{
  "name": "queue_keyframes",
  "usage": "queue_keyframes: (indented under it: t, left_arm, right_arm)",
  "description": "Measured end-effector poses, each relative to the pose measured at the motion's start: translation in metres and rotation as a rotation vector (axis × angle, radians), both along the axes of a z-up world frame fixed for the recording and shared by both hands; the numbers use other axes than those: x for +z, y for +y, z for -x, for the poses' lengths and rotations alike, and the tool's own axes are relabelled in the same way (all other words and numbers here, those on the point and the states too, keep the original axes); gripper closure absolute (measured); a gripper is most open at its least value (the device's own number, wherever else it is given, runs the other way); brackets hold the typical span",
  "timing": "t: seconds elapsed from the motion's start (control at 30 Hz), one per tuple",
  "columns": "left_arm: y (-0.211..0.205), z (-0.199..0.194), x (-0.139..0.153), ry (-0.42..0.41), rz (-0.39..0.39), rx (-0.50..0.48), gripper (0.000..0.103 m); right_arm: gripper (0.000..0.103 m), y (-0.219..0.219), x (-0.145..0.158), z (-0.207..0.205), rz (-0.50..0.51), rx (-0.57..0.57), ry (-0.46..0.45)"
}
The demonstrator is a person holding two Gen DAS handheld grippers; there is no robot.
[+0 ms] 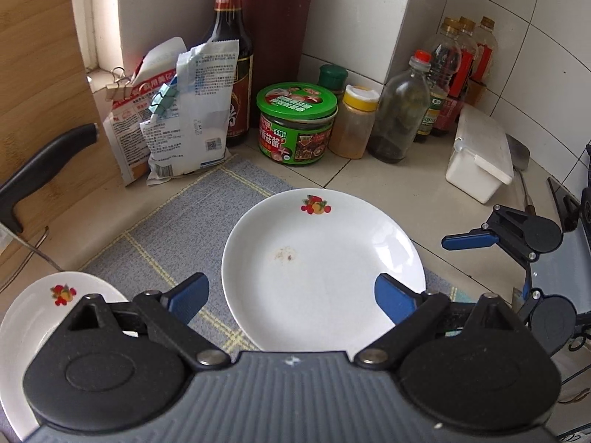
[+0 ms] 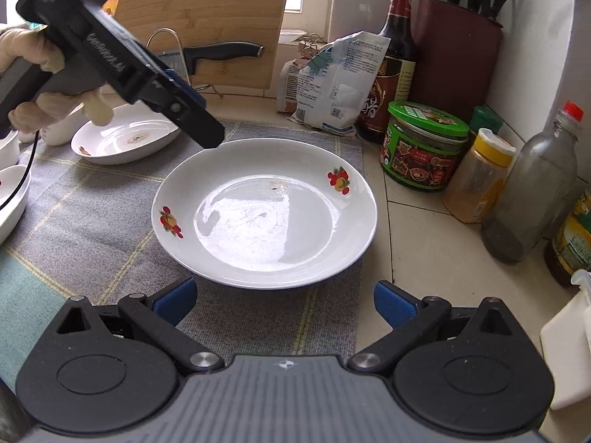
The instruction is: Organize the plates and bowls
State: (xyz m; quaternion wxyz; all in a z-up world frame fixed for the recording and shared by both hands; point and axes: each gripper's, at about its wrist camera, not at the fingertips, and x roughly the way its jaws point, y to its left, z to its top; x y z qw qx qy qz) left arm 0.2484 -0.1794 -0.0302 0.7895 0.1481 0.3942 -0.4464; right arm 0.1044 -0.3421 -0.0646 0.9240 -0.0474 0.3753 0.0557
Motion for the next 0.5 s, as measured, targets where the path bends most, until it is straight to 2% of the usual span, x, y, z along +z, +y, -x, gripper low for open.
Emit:
queue_keyframes:
  t: [0.2, 0.37, 0.5]
  left_arm:
    - [0.029, 0.044, 0.005, -0.044, 0.030, 0.075, 0.007]
    - [0.056, 0.079, 0.002, -0.052, 0.038, 0.169, 0.006]
    - [0.076, 0.106, -0.004, -0.081, 0.011, 0.255, 0.006]
  right_arm:
    - [0.000, 0.016, 0.009, 0.016, -0.041, -0.042, -0.034]
    - [0.000, 0.031, 0.011, 0.027, -0.071, -0.002, -0.045]
    - [0.000, 0.042, 0.008, 0.029, -0.092, 0.041, -0.040]
